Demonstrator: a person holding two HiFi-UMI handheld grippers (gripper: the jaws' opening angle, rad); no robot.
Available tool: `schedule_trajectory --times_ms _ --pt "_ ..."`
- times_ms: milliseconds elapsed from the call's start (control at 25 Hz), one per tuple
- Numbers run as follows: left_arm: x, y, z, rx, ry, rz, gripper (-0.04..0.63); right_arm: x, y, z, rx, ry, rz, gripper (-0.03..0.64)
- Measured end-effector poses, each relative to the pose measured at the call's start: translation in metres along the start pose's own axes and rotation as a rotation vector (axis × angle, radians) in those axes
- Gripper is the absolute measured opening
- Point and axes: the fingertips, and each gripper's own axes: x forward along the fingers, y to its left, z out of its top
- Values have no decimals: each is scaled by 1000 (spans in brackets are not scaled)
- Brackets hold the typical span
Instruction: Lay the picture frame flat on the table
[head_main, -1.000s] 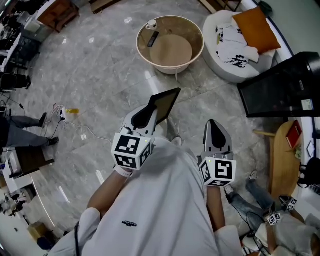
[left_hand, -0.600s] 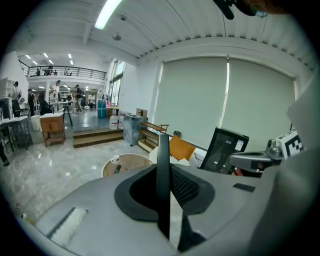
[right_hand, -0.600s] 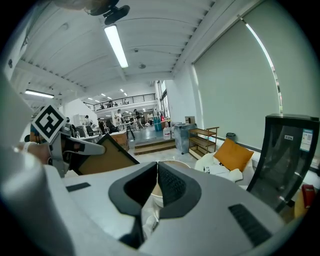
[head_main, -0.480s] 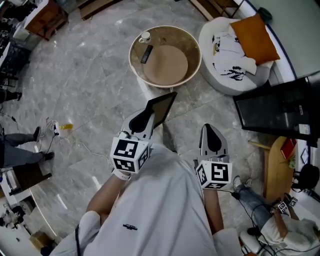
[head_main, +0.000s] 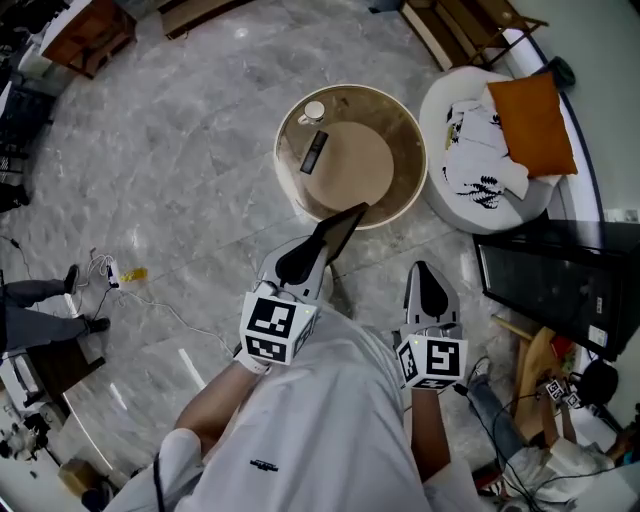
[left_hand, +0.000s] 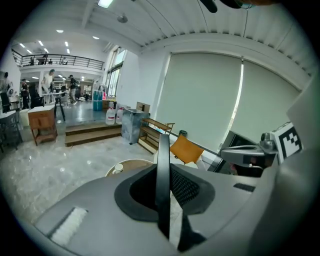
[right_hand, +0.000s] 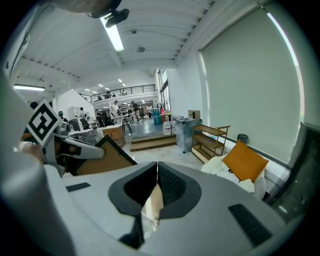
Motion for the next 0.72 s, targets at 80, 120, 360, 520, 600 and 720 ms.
schedule_trajectory --times_ms 80,120,360,520,600,720 --pt "11 12 10 -2 -1 -11 58 18 1 9 -10 5 -6 6" --pt "16 17 13 -3 2 -15 58 24 1 11 -8 7 -12 6" --pt "44 31 29 -6 37 -23 58 51 -8 16 25 27 -22 6" --pt "60 24 43 3 37 -23 58 63 -24 23 27 17 -10 6" --pt "65 22 48 4 38 -19 58 68 -28 28 22 9 1 6" --pt "71 18 51 -7 49 -12 58 71 -35 32 22 6 15 6"
